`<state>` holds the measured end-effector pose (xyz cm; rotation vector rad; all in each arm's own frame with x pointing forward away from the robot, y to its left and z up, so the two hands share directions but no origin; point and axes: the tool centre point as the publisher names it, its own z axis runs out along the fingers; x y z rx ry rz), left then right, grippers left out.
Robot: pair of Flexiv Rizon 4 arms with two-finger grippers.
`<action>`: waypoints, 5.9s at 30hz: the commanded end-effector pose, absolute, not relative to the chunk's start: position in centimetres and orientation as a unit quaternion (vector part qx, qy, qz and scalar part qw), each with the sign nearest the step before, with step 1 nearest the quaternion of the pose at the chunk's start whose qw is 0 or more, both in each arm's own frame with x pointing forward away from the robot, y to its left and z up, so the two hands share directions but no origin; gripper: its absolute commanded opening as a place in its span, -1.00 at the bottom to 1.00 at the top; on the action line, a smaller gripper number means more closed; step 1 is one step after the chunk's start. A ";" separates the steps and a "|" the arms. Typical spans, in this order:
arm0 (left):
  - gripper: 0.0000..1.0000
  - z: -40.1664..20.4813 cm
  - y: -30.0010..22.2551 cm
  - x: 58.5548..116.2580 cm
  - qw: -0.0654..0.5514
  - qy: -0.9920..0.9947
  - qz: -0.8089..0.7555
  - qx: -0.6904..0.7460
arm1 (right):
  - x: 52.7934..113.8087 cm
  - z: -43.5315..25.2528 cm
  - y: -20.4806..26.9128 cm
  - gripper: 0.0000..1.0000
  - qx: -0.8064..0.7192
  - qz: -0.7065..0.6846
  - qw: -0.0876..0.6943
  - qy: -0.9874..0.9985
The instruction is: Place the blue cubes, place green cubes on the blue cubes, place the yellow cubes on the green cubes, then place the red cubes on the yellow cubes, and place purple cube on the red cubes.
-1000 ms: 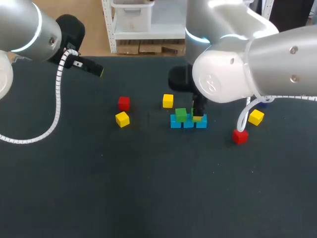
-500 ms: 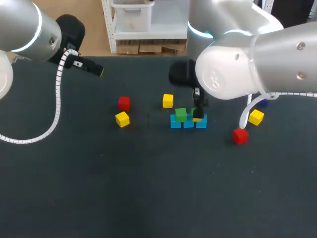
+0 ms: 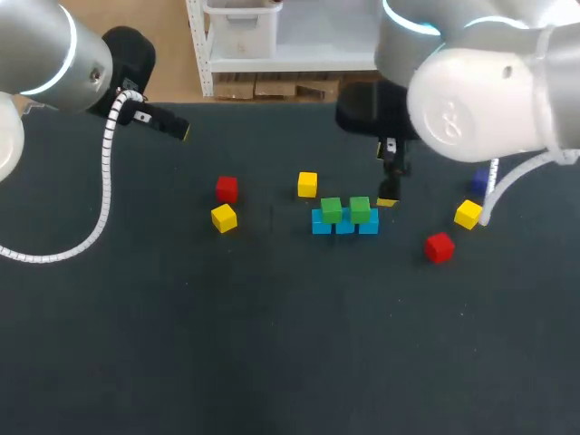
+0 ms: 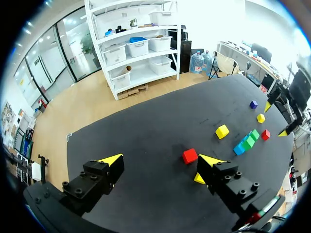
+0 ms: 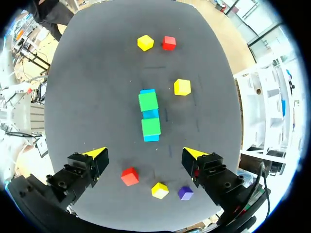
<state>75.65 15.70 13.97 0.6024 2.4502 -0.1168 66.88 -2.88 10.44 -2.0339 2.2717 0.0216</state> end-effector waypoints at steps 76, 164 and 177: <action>1.00 14.0 15.7 75.7 0.303 0.924 -0.044 0.227 | 78.9 7.6 2.4 1.00 -0.735 0.030 0.023 0.677; 1.00 14.0 15.7 75.7 0.303 0.924 -0.044 0.227 | 71.2 13.1 -9.3 1.00 -0.632 -0.025 0.155 0.759; 1.00 14.0 15.7 75.7 0.303 0.924 -0.044 0.227 | 69.7 13.4 -13.0 1.00 -0.587 -0.036 0.178 0.789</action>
